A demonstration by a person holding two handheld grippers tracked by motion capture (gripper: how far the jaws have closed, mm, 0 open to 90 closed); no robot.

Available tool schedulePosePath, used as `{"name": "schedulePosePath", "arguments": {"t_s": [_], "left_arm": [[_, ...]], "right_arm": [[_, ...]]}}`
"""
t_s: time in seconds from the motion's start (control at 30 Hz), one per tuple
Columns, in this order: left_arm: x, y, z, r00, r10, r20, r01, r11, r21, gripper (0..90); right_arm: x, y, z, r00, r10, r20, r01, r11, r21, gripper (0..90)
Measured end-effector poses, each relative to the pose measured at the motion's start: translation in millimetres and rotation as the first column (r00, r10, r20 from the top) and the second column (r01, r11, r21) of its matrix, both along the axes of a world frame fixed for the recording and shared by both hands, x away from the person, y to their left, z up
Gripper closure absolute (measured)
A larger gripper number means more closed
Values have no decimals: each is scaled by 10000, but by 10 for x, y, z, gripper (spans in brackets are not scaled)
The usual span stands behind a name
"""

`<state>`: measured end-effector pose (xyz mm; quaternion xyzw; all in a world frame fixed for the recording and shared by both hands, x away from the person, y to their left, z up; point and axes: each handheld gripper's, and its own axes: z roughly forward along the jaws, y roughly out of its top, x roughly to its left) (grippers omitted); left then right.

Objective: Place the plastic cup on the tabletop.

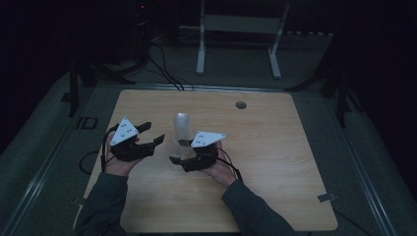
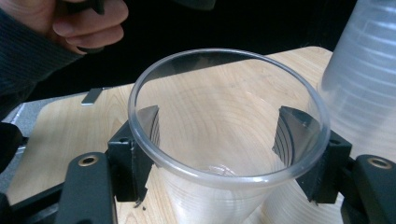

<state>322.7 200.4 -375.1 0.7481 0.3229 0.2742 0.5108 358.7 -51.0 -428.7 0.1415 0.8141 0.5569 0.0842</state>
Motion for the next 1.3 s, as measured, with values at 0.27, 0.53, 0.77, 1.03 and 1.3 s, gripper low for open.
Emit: {"name": "schedulePosePath", "arguments": {"t_s": [0.27, 0.53, 0.77, 1.03, 1.3], "left_arm": [[5, -27, -14, 10000, -80, -48, 80, 10000, 35, 353], [5, -31, -14, 9999, -115, -45, 115, 9999, 32, 352], [8, -36, -20, 9999, -138, -52, 138, 9999, 22, 352], [11, -46, -25, 9999, -153, -65, 153, 9999, 38, 352], [13, -48, -27, 9998, -157, -85, 158, 9999, 29, 352]], "right_arm": [[8, -10, -70, 9998, -146, 93, 148, 9996, -225, 307], [36, -26, -149, 9996, -275, 43, 276, 9988, -406, 307], [58, -38, -201, 9993, -360, 103, 365, 9979, -527, 305], [67, -30, -233, 9983, -501, 284, 519, 9963, -683, 297], [65, -15, -267, 9974, -609, 380, 638, 9948, -792, 293]]}}
